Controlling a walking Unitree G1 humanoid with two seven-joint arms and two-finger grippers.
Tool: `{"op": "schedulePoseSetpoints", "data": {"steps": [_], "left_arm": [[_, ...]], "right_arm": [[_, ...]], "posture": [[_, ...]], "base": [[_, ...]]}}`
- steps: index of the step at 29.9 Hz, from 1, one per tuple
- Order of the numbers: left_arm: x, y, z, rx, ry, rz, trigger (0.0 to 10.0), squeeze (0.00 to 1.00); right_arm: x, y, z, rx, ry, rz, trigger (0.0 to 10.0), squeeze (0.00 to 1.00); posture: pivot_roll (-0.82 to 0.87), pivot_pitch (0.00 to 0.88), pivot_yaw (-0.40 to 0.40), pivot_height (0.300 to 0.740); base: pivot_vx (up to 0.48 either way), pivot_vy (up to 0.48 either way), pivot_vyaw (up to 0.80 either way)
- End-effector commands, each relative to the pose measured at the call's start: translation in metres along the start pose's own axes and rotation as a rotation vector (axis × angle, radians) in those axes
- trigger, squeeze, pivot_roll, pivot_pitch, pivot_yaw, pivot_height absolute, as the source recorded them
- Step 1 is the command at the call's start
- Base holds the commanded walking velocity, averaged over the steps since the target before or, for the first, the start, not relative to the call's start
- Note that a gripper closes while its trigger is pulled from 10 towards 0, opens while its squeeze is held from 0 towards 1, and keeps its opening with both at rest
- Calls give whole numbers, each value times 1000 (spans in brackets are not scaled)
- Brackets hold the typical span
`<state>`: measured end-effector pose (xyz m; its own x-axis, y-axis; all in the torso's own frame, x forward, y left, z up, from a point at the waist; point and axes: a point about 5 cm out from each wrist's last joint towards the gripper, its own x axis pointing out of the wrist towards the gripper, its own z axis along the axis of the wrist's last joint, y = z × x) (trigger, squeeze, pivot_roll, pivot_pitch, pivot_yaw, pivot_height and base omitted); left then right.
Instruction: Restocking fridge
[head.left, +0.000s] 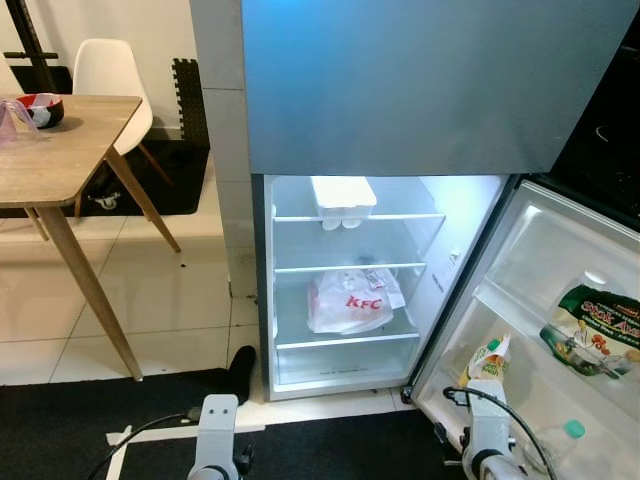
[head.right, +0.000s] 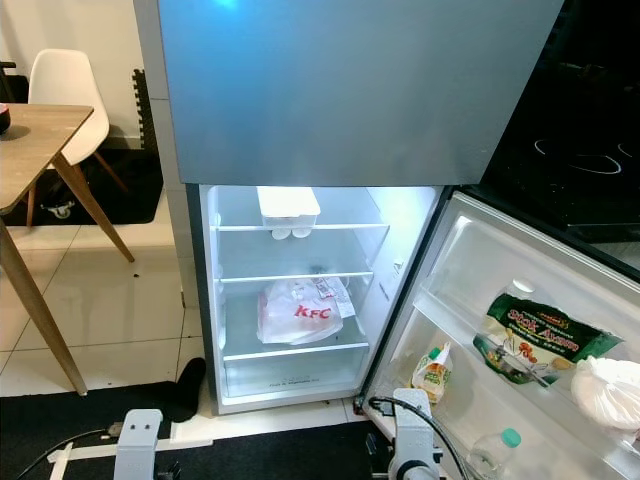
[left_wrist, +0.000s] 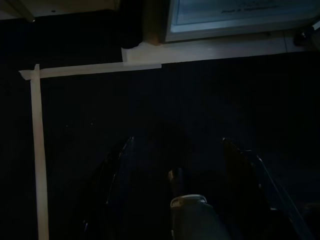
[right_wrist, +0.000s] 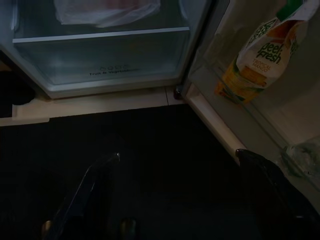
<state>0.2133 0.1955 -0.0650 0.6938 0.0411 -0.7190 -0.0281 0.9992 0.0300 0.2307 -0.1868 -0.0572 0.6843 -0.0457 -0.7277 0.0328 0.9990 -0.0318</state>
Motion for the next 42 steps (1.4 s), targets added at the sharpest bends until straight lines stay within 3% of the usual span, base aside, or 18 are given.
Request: {"op": "schedulePoseSetpoints", "data": {"steps": [1, 2, 3, 4, 11, 18, 23, 25, 28, 31, 34, 39, 42], "left_arm": [[0, -8, -3, 12, 8, -16, 10000, 0], [0, -8, -3, 12, 8, -16, 10000, 0], [0, -9, -3, 12, 9, -17, 10000, 0], [0, -10, -4, 14, 10, -17, 10000, 0], [2, -13, 1, 4, -2, -21, 10000, 0], [8, 0, 42, 45, -77, -44, 10000, 0], [12, -5, 78, 33, -163, -61, 10000, 0], [13, -12, 90, 43, -175, -84, 10000, 0], [14, -24, 95, 40, -152, -138, 10000, 0], [14, -28, 100, 85, -182, -123, 10000, 0], [13, -28, 97, 98, -222, -52, 10000, 0], [11, -30, 97, 56, -292, -44, 10000, 0], [10, -30, 95, 60, -300, -49, 10000, 0]], "right_arm": [[0, -1, -1, 19, 11, -10, 10000, 851], [0, -1, -1, 19, 11, -10, 10000, 851], [0, 0, -1, 19, 11, -10, 10000, 494], [0, 0, -1, 17, 16, -10, 10000, 0], [1, 1, -1, 2, 52, -29, 10000, 0], [5, 12, 21, -37, 7, 13, 10000, 0], [8, 15, 44, -33, -54, 24, 10000, 0], [8, 17, 53, -99, -68, 28, 10000, 0], [9, 18, 54, -162, -36, 31, 10000, 0], [9, 18, 54, -180, -18, 46, 10000, 0], [9, 14, 55, -65, -32, 44, 10000, 0], [7, 14, 67, -84, -181, 38, 10000, 0], [6, 11, 66, -89, -203, 38, 10000, 0]], "posture": [[47, 0, -88, 738], [47, 0, -88, 738], [47, 0, -88, 738], [47, 0, -88, 738], [49, 0, -97, 738], [51, 0, -93, 738], [52, 0, -93, 738], [53, 0, -93, 738], [52, 0, -92, 738], [51, 0, -95, 738], [32, 0, -99, 738], [27, 0, -97, 738], [29, 0, -101, 738]], "base": [[0, 0, 0], [0, 0, 0], [0, 0, 0], [0, 0, 0], [0, 0, 0], [0, 0, 0], [0, 0, 0], [0, 0, 0], [0, 0, 0], [0, 0, 0], [0, 0, 0], [0, 0, 0], [0, 0, 0]]}}
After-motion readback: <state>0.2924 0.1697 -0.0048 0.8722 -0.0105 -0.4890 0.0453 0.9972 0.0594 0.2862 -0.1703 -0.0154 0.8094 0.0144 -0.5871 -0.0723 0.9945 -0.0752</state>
